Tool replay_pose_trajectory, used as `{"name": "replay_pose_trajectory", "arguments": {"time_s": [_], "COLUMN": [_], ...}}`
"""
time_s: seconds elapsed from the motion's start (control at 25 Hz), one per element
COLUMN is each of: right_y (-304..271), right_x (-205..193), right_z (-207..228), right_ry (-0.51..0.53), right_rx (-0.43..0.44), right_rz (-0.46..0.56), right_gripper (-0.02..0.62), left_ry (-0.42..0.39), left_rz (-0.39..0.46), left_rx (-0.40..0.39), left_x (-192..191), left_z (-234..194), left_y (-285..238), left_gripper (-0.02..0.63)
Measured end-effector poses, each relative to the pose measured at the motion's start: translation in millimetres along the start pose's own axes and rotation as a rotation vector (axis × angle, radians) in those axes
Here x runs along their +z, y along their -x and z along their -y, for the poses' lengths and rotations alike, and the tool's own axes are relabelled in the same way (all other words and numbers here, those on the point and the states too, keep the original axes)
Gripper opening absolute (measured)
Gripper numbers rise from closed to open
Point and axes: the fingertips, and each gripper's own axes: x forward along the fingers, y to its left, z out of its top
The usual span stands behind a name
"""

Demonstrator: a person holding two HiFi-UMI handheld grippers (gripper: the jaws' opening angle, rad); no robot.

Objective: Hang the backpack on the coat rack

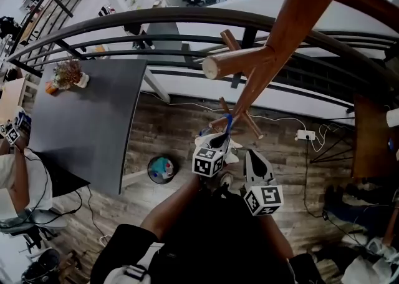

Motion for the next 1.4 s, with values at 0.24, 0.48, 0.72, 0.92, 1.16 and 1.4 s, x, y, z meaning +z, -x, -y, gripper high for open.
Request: {"name": "replay_pose_trajectory", "arguments": {"time_s": [0.24, 0.48, 0.72, 0.92, 1.16, 1.4], "right_y": [0, 3, 3, 3, 3, 4], "right_x": [0, 1, 0, -3, -4, -5], "right_z": [-1, 0, 1, 2, 3, 2], "right_ry": [-0.005, -0.008, -0.01, -0.008, -0.009, -0.009], "right_rx": [0.001, -0.006, -0.007, -0.008, -0.008, -0.006], "right_rz": [0.0, -0.002, -0.002, -0.006, -0.013, -0.016], "right_gripper": [0.012, 0.012, 0.012, 0.012, 0.012, 0.012], "left_ry": [0.005, 0.026, 0.037, 0.031, 0.022, 0.011], "left_rz": [-0.019, -0.019, -0.018, -0.018, -0.017, -0.011], "left_rx": [0.015, 0.001, 0.009, 0.012, 0.032, 0.045], "left_x": [-6, -8, -11, -12, -10, -9], "left_z": [-5, -2, -3, -5, -6, -9], "left_y": [-1, -2, -3, -4, -3, 0], "left_gripper": [0.011, 0.011, 0.012, 0.013, 0.014, 0.014]}}
